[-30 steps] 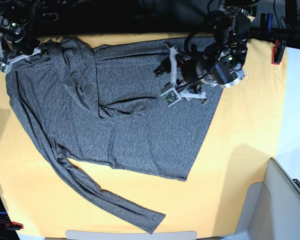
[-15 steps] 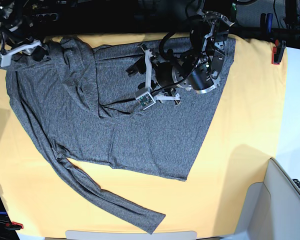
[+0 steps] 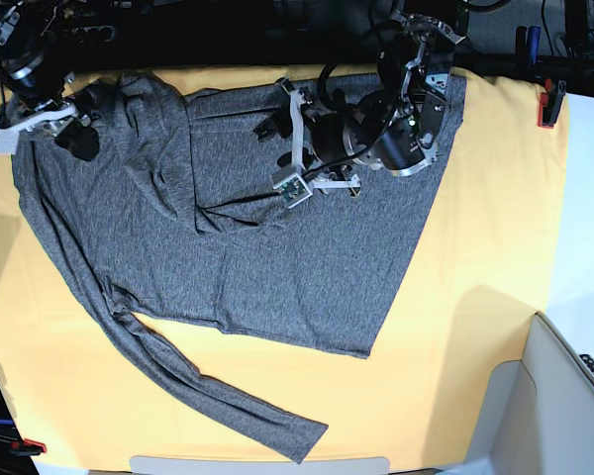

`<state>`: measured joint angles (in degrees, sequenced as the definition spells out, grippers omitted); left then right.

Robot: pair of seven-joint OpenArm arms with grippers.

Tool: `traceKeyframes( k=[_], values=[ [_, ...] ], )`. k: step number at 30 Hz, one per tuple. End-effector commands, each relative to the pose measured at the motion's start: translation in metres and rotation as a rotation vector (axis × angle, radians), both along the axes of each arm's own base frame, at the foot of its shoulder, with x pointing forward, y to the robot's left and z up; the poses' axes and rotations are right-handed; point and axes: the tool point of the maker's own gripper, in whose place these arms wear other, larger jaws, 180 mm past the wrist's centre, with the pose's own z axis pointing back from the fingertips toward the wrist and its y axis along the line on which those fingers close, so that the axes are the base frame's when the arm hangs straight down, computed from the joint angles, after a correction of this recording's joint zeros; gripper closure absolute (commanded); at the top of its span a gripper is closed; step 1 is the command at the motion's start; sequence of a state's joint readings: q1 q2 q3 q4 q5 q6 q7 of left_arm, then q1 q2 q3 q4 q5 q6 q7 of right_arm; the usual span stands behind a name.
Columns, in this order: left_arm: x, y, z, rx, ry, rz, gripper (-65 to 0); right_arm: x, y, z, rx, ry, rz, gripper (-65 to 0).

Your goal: Fold the T-shirt properly

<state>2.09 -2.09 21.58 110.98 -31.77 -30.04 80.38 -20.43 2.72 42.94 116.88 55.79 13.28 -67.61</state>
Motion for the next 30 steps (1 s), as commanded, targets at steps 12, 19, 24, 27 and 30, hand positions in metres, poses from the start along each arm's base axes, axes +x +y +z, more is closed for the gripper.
traceKeyframes(
  k=[12, 19, 24, 27, 30],
  values=[
    [-0.009, 0.004, -0.003, -0.004, 0.015, -0.002, -33.0, 0.019, 0.007, -0.009, -0.103, 0.053, 0.007, -25.9],
    [-0.01, 0.007, -0.005, 0.005, 0.015, -0.003, -33.0, 0.02, 0.007, -0.025, -0.067, 0.09, -0.001, -25.9],
    [-0.011, 0.007, -0.006, 0.007, 0.02, -0.003, -33.0, 0.021, 0.007, -0.036, -0.039, 0.114, -0.009, -25.9],
    [-0.015, 0.007, -0.008, 0.007, 0.031, -0.003, -33.0, 0.021, 0.006, -0.045, -0.018, 0.135, -0.014, -25.9],
    [-0.015, 0.007, -0.008, 0.006, 0.029, -0.003, -33.0, 0.021, 0.014, -0.055, 0.004, 0.158, 0.01, -25.9]
  ],
)
